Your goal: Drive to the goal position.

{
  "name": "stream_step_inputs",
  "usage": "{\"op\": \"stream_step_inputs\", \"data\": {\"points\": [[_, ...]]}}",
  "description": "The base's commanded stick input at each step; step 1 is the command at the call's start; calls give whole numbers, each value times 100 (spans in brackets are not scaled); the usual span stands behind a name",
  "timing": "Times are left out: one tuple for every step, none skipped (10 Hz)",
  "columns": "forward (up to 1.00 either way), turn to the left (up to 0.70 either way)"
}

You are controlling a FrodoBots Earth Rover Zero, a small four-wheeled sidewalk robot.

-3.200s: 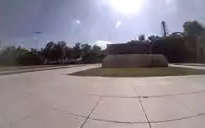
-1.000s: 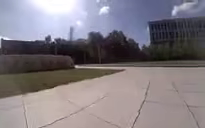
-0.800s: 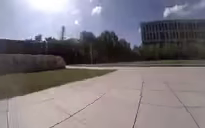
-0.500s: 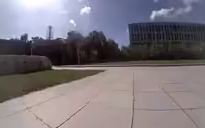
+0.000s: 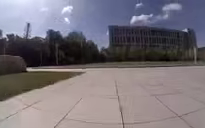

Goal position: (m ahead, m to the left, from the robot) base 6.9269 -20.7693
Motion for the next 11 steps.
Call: {"op": "stream_step_inputs", "data": {"points": [[70,-35],[70,-35],[70,-35],[70,-35],[70,-35],[70,-35],[70,-35],[70,-35],[70,-35],[70,-35],[70,-35]]}}
